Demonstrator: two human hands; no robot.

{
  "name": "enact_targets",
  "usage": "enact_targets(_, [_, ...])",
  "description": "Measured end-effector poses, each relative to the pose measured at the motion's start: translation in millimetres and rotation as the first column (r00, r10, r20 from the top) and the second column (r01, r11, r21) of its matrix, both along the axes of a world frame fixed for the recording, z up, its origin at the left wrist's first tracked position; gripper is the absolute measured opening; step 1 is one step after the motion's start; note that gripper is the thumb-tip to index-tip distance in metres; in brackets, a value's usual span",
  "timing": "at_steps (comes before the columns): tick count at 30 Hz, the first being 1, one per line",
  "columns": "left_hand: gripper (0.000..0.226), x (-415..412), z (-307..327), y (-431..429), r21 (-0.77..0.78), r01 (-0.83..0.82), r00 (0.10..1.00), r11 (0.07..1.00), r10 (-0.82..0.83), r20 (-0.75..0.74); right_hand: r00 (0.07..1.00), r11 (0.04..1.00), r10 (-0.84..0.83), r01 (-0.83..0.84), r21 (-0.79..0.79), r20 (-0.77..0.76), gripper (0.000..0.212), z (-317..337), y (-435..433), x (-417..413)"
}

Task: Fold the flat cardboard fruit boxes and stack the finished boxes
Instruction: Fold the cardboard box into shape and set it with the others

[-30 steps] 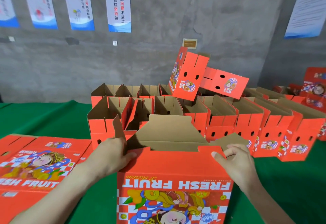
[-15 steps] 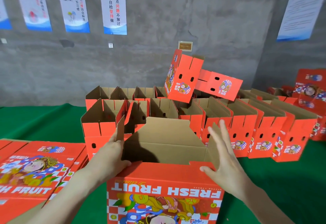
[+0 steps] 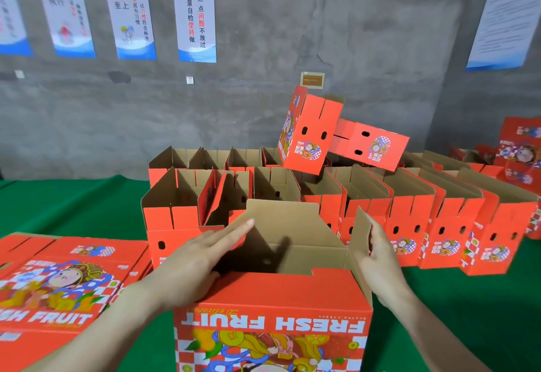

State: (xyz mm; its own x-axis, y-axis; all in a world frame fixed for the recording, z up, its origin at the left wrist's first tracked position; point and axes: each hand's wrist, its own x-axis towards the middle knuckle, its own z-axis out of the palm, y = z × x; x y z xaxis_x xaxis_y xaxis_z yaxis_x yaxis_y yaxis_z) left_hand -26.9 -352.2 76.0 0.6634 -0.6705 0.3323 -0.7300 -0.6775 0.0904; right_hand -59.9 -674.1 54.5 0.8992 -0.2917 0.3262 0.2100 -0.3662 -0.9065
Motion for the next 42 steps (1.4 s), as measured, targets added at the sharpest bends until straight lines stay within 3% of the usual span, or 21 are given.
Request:
enact_targets(4, [0.069, 11, 0, -12, -0.099, -0.014, 0.978, 0.995, -0.007, -0.208, 1.0, 0.999, 0.014, -0.014, -0.029, 0.002, 0.069, -1, -3, 2])
enact_targets(7, [0.043, 26, 2, -23, -0.257, -0.139, 0.987, 0.956, 0.112, -0.119, 1.0, 0.999, 0.022, -0.021, -0.039, 0.013, 0.068, -1, -4, 3])
enact_targets(10, [0.046, 43, -1, -28, -0.065, -0.232, 0.973, 0.971, 0.231, -0.022, 0.999, 0.999, 0.019, -0.018, -0.037, 0.026, 0.066, -2, -7, 4])
enact_targets(13, [0.052, 53, -1, -25, -0.12, -0.175, 0.913, 0.977, 0.115, -0.39, 0.999, 1.0, 0.014, -0.013, -0.026, 0.047, 0.068, -1, -9, 2])
enact_targets(15, [0.054, 58, -3, -24, -0.202, -0.174, 0.866, 0.964, 0.052, -0.498, 0.998, 0.998, 0.027, -0.024, -0.06, 0.061, 0.068, 0, -7, 0])
enact_targets(19, [0.052, 63, -9, -26, -0.19, -0.207, 0.876, 0.96, 0.096, -0.472, 0.982, 0.95, 0.174, -0.149, -0.273, 0.07, 0.05, 1, 1, -2])
enact_targets(22, [0.054, 64, -11, -27, -0.185, -0.22, 0.878, 0.958, 0.112, -0.465, 0.958, 0.886, 0.278, -0.287, -0.364, -0.078, 0.021, -1, 6, 1])
enact_targets(23, [0.055, 64, -12, -28, -0.183, -0.217, 0.882, 0.959, 0.113, -0.457, 0.946, 0.869, 0.294, -0.325, -0.373, -0.138, 0.02, -1, 8, 1])
enact_targets(26, [0.057, 64, -12, -30, -0.182, -0.206, 0.9, 0.961, 0.114, -0.42, 0.945, 0.863, 0.253, -0.318, -0.394, -0.208, 0.029, 1, 8, 5])
enact_targets(29, [0.057, 63, -13, -31, -0.195, -0.206, 0.918, 0.959, 0.12, -0.379, 0.963, 0.864, 0.227, -0.269, -0.425, -0.149, 0.015, 0, 8, 5])
enact_targets(36, [0.062, 56, -12, -28, -0.249, -0.167, 0.949, 0.954, 0.086, -0.305, 0.986, 0.866, 0.139, -0.168, -0.471, -0.096, 0.021, -6, 5, 7])
enact_targets(40, [0.053, 51, -8, -25, -0.483, -0.108, 0.963, 0.869, -0.029, -0.268, 0.994, 0.9, 0.088, -0.108, -0.422, -0.067, 0.067, -4, 6, 13])
enact_targets(42, [0.053, 48, -7, -24, -0.546, -0.162, 0.952, 0.822, -0.016, -0.307, 0.996, 0.931, 0.088, -0.095, -0.353, -0.034, 0.07, -5, 5, 14])
